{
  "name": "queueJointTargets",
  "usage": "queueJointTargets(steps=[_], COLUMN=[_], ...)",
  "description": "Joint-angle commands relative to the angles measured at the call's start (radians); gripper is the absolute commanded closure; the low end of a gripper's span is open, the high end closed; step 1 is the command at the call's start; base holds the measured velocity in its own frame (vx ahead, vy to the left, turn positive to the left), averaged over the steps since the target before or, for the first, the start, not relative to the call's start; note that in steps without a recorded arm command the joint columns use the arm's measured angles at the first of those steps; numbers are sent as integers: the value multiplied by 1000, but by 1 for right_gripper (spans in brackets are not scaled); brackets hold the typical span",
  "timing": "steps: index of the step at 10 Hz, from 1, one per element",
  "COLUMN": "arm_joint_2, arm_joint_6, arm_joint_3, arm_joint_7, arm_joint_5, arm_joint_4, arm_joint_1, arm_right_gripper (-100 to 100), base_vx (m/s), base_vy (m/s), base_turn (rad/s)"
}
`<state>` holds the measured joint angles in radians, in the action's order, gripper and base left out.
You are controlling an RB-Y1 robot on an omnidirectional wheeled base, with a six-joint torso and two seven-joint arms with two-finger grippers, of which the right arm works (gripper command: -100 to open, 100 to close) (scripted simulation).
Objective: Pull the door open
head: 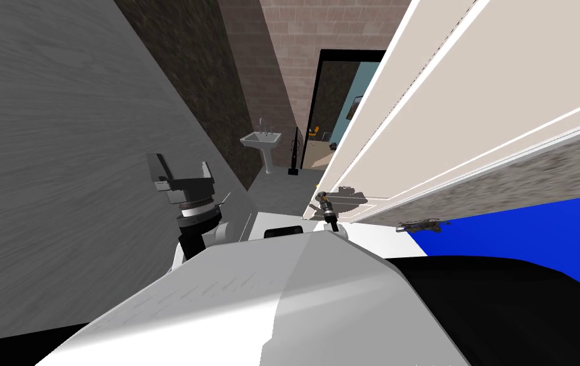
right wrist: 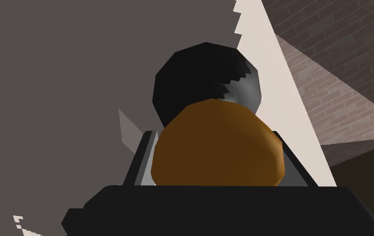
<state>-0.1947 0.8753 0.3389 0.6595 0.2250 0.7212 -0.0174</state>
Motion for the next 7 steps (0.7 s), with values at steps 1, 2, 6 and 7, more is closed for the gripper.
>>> queueJointTargets(steps=[1, 2, 6, 7], arm_joint_2=[4, 4, -3, -3], arm_joint_6=[4, 4, 3, 3], arm_joint_3=[-14, -14, -41, -41], arm_joint_7=[-50, -55, -170, -178], arm_joint_5=[-15, -15, -65, -65], arm_joint_4=[-10, -10, -17, -17], arm_joint_1=[4, 4, 11, 11], arm_right_gripper=[100, 100, 100, 100], base_vx=[-35, -28, -41, -31], base_vy=[-11, -10, -18, -3], base_turn=[41, 23, 46, 24])
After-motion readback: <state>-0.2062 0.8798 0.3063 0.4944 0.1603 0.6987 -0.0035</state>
